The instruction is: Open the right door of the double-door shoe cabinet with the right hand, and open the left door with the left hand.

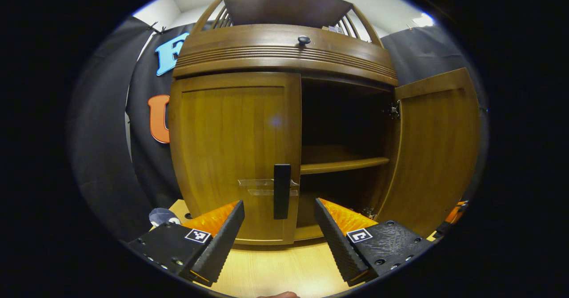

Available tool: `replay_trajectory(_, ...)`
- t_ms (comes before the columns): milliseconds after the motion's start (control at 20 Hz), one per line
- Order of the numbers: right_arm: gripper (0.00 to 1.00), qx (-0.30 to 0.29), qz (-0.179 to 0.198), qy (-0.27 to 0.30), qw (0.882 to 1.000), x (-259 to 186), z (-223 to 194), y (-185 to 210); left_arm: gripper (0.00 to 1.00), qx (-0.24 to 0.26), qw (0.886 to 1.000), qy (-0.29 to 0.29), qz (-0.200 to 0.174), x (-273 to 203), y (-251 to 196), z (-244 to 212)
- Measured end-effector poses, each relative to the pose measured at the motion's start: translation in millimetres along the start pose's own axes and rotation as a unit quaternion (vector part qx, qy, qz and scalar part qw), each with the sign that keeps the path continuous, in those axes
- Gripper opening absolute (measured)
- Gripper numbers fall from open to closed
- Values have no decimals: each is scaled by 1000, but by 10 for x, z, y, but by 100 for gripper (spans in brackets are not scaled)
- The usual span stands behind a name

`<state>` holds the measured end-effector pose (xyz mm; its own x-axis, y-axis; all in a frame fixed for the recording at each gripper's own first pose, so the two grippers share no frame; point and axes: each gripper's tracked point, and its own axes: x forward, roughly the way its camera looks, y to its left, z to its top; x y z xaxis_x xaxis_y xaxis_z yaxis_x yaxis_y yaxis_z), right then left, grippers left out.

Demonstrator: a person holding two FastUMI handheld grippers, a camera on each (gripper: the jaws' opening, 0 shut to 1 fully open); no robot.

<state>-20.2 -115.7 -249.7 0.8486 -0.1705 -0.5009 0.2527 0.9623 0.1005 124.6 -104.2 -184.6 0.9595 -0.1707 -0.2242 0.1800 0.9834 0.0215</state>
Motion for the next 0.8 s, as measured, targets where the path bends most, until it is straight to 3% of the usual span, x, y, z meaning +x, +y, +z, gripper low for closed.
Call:
replay_trajectory(350, 7, -11, -7, 5, 1000, -59, 8, -100, 94, 3, 1000, 15, 2, 253, -6, -167)
replay_trajectory(700, 6, 28, -59, -8, 998, -359, 91, -736, 94, -19, 999, 24, 19, 615, 81, -255)
replay_trajectory(800, 7, 35, -47, -7, 998, -402, 100, -762, 94, -24, 999, 26, 25, 678, 132, -264)
